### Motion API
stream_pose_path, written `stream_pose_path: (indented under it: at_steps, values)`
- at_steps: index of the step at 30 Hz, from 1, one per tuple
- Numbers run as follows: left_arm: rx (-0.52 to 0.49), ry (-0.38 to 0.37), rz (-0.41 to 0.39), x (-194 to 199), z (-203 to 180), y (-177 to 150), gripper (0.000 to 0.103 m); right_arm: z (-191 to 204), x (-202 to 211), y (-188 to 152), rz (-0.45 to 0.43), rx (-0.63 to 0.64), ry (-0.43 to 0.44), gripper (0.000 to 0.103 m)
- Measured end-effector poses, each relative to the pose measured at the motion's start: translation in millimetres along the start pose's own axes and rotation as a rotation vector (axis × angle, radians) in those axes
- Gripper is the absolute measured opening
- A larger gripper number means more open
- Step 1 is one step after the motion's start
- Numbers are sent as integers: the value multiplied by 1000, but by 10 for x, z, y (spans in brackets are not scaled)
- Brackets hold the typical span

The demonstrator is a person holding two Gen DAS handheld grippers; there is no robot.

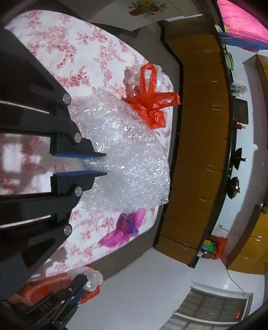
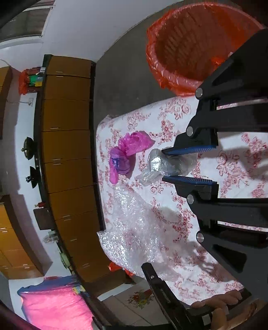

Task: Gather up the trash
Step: 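Carry the clear bag to the basket with the right tool while the left tool grasps bubble wrap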

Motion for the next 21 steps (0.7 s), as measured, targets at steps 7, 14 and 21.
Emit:
stream_pose_path:
  at_steps: [7, 14, 21]
  values:
    - [-35, -61, -23, 286, -320, 24, 12, -215, 346, 41, -47, -29, -24, 21]
    - [-80, -134, -39, 439, -737, 18, 12, -581, 709, 73, -101, -82, -87, 21]
    - [-127, -200, -31, 497, -1149, -44, 12, -849, 1022, 63, -147, -133, -130, 21]
Point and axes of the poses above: each gripper's, at about its wrist camera, not at the fingertips, and x roughly against the way its jaws point, z to its left, y to its top, the point moved 10 cm from there along -x, roughly the way its jaws point, and after that the axes turned 5 degrees about -x, right-handed, at the moved point
